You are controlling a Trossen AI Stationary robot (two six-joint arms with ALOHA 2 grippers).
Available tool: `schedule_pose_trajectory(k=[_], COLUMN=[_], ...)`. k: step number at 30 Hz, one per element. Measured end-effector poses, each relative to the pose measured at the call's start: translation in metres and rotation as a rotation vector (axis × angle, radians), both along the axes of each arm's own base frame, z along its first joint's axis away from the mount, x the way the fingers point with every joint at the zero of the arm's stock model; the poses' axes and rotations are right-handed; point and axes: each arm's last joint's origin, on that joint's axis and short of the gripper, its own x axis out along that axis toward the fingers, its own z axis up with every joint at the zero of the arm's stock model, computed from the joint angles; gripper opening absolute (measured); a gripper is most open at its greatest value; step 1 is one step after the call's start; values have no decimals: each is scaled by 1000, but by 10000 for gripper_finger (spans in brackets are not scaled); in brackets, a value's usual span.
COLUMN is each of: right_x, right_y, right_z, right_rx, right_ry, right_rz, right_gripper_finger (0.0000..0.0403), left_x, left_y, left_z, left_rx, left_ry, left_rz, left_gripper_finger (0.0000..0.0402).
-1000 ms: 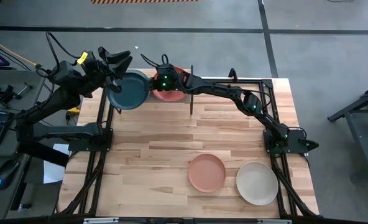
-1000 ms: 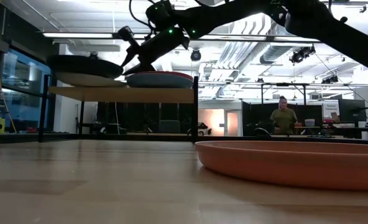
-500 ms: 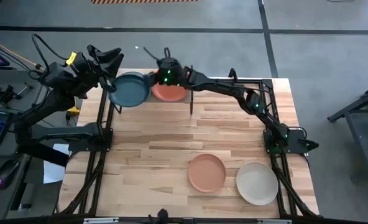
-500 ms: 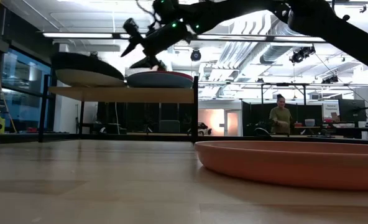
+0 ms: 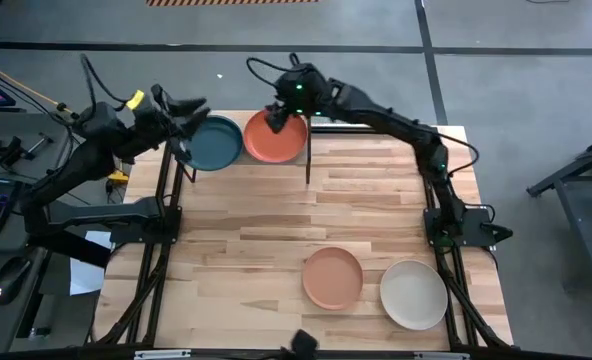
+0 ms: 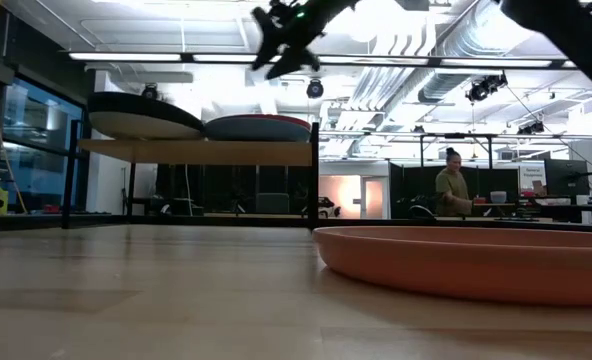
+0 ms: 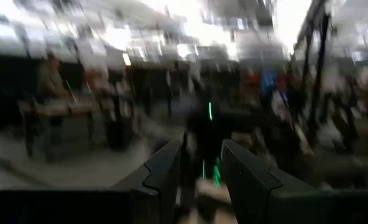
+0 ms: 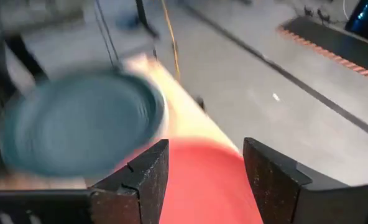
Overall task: Place and stack plates onto a shelf
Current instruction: Stack the dark blue plate on top of the gray plate on the shelf
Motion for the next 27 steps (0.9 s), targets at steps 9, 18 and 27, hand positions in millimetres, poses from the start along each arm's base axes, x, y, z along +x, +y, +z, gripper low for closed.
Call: schedule_pose_trajectory(k=[9, 18, 27], right_x=[-67, -153, -221], right_y=[14, 63, 117], right_z=[32, -7, -55], right_rx=[-23, 11, 192], right_ry=[243, 86, -246], right_rz=[31, -127, -287], right_gripper_finger=[188, 188, 188], left_x=[-8, -21, -28], left_y=[-4, -10, -21], left_z=[-59, -98, -126], left_rx=[-171, -212, -288], left_ry=[170, 124, 410], left_rz=[-36, -31, -69], left_gripper_finger=[111, 111, 26])
